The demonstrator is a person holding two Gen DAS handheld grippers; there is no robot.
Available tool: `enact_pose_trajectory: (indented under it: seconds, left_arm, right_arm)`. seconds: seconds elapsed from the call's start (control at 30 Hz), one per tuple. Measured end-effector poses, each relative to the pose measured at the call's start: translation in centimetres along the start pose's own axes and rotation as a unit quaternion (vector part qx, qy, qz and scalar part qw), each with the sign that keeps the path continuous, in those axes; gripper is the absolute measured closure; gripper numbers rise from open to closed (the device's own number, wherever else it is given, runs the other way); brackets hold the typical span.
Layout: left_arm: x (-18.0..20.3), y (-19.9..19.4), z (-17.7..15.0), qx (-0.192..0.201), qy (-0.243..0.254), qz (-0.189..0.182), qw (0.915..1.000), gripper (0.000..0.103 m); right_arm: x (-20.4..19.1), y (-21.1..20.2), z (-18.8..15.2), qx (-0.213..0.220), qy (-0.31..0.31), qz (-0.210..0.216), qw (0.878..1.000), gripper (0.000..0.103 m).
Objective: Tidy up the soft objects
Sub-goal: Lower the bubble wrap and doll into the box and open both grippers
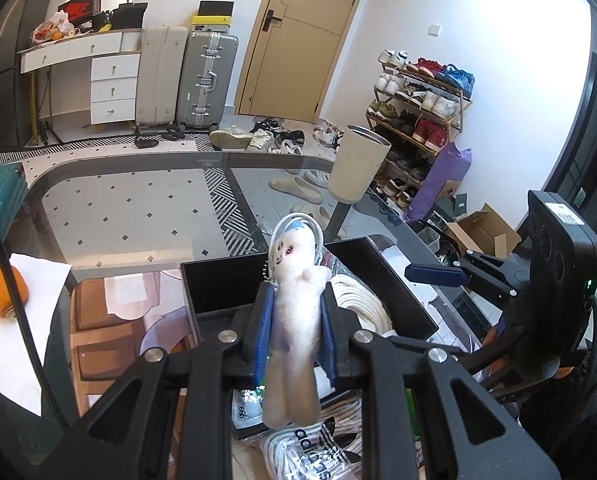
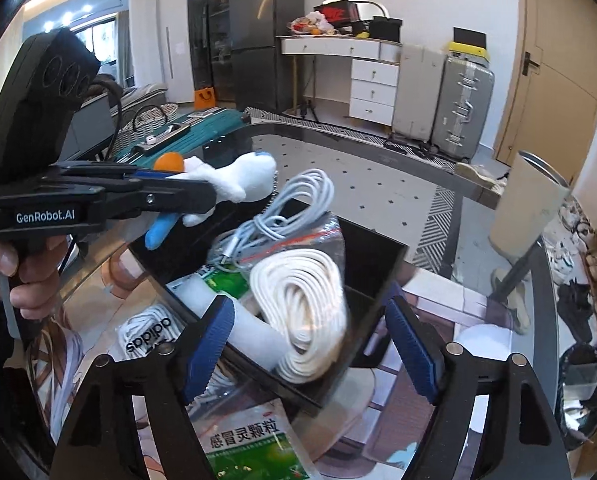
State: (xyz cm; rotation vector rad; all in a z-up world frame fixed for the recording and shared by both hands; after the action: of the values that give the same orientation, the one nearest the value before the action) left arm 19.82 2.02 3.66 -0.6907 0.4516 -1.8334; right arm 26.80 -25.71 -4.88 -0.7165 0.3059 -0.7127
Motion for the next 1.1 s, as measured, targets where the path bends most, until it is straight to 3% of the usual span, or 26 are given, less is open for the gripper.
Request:
enact_pose_trajectory:
  seconds: [0.37,0.47,0.53,0.67,1.1]
  left_arm:
    - [2.0,2.2,0.5,-0.017,0.03,-0.03,0.9989,0.08]
    - [2.1,3.5,0.0,-0.044,0.034,-0.015,0.9983,0.045]
    - [2.2,3.5,-0.3,-0.049,0.037,0.0,0.9981,0.044]
    - [1.9,2.7,-1.0,-0.049,0.045,0.02,0.9976,0.028]
    - [0.2,1.0,-1.5,-0.037,0.027,0.039,0.9982,0.024]
  right_arm:
    - [1.6,-1.6,-1.0,0.011,0.023,-0.012,1.0,0.023]
    - [1.8,-1.9,-1.4,0.01,0.028,-0.018,0.999,0.023]
    - [2.0,-2.3,-1.7,0.012,0.032,-0.021,0.999,0.023]
    - [2.2,-2.8,-1.9,0.017,0.038,-0.024,0.999,0.023]
    - [2.5,-3.8,-2.7,0.022,0.059,-0.028,0.998,0.022]
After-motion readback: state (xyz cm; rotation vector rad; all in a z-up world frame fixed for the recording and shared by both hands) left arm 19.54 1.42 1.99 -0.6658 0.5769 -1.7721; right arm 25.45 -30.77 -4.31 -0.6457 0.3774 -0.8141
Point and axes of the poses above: each gripper's, at about its wrist camera, not at the fingertips, and y roughly the way its jaws point, x to its right, z to its top, the point moved 3 cm from there along y, roughly the way its jaws point, and after that the axes turned 4 degrees about y, right-handed, at the moved point
